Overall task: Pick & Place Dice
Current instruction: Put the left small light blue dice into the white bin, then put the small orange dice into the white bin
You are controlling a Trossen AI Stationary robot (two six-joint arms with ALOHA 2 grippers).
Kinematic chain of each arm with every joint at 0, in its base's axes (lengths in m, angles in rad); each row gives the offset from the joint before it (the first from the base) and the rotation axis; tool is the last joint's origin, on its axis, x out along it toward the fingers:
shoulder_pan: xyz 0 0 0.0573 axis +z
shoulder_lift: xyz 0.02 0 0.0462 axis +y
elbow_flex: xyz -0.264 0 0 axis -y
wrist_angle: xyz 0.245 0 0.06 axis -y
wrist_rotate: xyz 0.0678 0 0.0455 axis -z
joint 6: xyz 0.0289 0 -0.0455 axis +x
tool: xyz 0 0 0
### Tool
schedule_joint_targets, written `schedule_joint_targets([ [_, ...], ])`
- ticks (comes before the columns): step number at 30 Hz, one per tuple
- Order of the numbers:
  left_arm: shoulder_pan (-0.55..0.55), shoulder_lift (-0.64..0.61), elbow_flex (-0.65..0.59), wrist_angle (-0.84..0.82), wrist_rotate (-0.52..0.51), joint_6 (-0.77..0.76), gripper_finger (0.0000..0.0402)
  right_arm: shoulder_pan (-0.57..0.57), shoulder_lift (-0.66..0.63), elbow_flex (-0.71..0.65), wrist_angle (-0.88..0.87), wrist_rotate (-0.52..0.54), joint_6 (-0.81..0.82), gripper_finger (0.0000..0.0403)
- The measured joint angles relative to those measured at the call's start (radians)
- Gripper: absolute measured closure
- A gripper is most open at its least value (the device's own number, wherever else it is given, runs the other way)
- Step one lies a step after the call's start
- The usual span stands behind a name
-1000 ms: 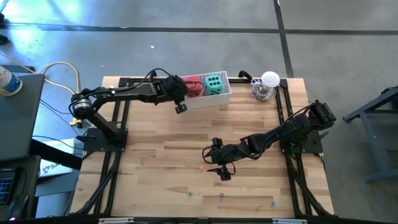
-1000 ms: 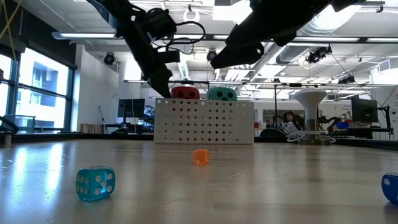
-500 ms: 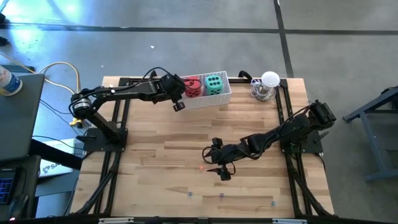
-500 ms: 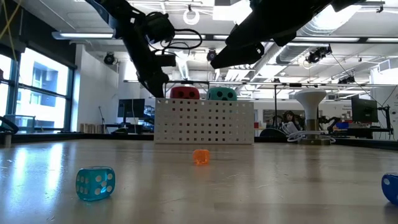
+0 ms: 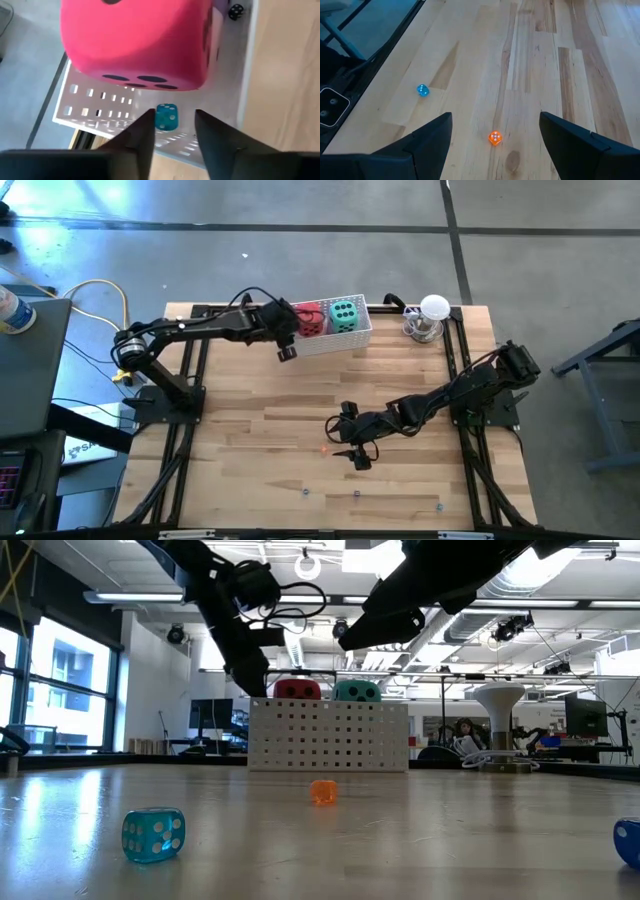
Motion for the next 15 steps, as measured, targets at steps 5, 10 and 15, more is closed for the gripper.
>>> schedule_joint_targets([
  [5,-0.002,0.0,0.0,0.003,-0.004,0.01,0.0193,0.0,0.0,0.0,0.0,0.0,0.0,0.0113],
  [10,-0.026,-0.001,0.0,0.0,-0.01,0.056,0.0147,0.0,0.0,0.0,-0.001,0.0,0.0,0.0113],
  [15,-0.028,-0.007,0.0,0.0,-0.008,0.069,0.0141,0.0,0.0,0.0,-0.001,0.0,0.0,0.0113],
])
